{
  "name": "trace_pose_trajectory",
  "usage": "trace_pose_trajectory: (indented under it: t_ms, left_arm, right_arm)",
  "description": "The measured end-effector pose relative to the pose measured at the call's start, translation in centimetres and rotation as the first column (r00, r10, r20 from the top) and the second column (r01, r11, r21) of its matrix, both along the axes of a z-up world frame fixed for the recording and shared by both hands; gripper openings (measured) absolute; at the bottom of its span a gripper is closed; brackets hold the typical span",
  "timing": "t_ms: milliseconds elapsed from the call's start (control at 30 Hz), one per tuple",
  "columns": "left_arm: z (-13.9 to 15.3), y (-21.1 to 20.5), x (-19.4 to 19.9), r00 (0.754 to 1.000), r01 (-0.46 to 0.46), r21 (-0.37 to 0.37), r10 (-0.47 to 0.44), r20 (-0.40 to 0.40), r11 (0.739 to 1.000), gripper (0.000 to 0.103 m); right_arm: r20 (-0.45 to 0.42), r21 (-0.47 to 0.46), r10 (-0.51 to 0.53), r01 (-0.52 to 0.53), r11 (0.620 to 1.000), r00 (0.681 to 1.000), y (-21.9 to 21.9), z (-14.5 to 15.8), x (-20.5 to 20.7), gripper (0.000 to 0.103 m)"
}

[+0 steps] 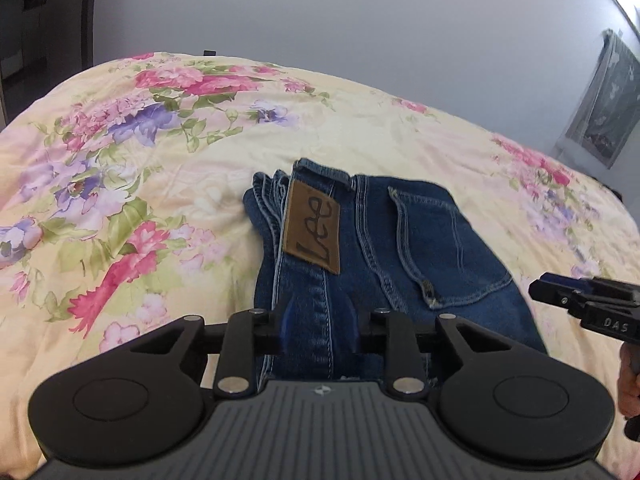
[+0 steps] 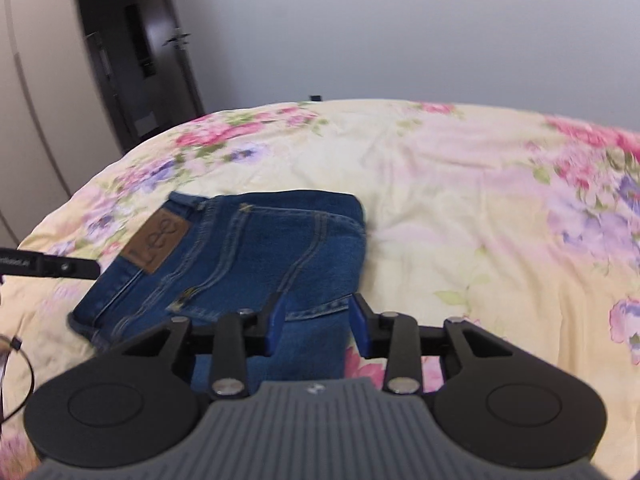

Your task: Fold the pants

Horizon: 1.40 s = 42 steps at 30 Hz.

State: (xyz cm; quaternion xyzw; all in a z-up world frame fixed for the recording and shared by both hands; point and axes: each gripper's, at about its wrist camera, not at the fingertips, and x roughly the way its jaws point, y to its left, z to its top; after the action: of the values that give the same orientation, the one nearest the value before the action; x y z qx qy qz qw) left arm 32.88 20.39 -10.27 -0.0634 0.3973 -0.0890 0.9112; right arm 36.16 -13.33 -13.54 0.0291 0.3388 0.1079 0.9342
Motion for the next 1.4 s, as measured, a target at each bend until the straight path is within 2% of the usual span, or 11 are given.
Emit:
trace_pose_trajectory:
  t_ms: [100, 167, 267, 367, 533, 733, 900, 1067, 1167, 1300, 1400]
  left_arm:
    - [-2.2, -0.2, -0.1, 0.999, -0.012, 0.039, 0.014, -0.049, 0.999, 0.026]
    - [-3.4, 0.2, 0.0, 0.998, -0.022, 0.024, 0.024, -0.059, 0.999, 0.028]
    - [-4.4, 0.3, 0.3, 0.995, -0.056, 0.010, 0.057, -0.083, 0.998, 0.029]
    - [-3.9, -0.5, 0.4, 0.995, -0.037, 0.065, 0.043, -0.086, 0.997, 0.029]
    - [-0.2, -1.6, -0.2, 0.998, -0.026, 0.114, 0.033, -0.059, 0.993, 0.028]
    - [8.4, -3.3, -4.3, 0.997, -0.017, 0.161, 0.004, 0.081, 0.987, 0.029]
    - [16.3, -4.5, -9.1, 0.979, -0.002, 0.174, -0.033, 0.200, 0.985, 0.046]
    - [21.3, -6.1, -14.5, 0.953, -0.061, 0.255, -0.020, 0.303, 0.965, 0.081]
    - [21.9, -7.4, -18.3, 0.929, -0.101, 0.302, -0.019, 0.368, 0.948, 0.093]
    - [20.8, -8.6, -22.4, 0.912, -0.133, 0.324, -0.012, 0.409, 0.937, 0.097]
    - [19.2, -8.6, -24.5, 0.894, -0.157, 0.273, 0.019, 0.448, 0.949, 0.103]
  right_arm:
    - [-0.034, -0.050, 0.026, -0.028, 0.998, 0.999, 1.4, -1.4, -1.3, 0.032]
    - [-0.065, -0.055, 0.011, -0.014, 0.998, 0.998, 1.6, -3.3, -1.7, 0.032]
    - [-0.099, -0.012, -0.028, 0.027, 1.000, 0.995, 1.1, -5.6, -1.7, 0.032]
    - [-0.130, 0.021, -0.051, 0.054, 0.998, 0.990, 0.7, -5.6, -1.2, 0.031]
    - [-0.154, 0.000, -0.062, 0.063, 0.998, 0.986, 0.7, -2.5, -1.1, 0.032]
    - [-0.044, -0.030, -0.047, 0.046, 0.998, 0.998, 0.6, 4.4, -4.6, 0.032]
    - [0.037, -0.064, -0.022, 0.024, 0.998, 0.999, 1.2, 11.2, -8.8, 0.042]
    - [0.148, -0.062, -0.028, 0.037, 0.997, 0.989, 1.5, 17.1, -14.0, 0.062]
    - [0.238, -0.091, -0.017, 0.040, 0.995, 0.971, 2.5, 18.9, -18.2, 0.081]
    - [0.321, -0.124, -0.050, 0.094, 0.988, 0.946, 4.0, 19.0, -23.4, 0.081]
    - [0.312, -0.074, -0.074, 0.102, 0.992, 0.947, 4.6, 17.9, -26.2, 0.081]
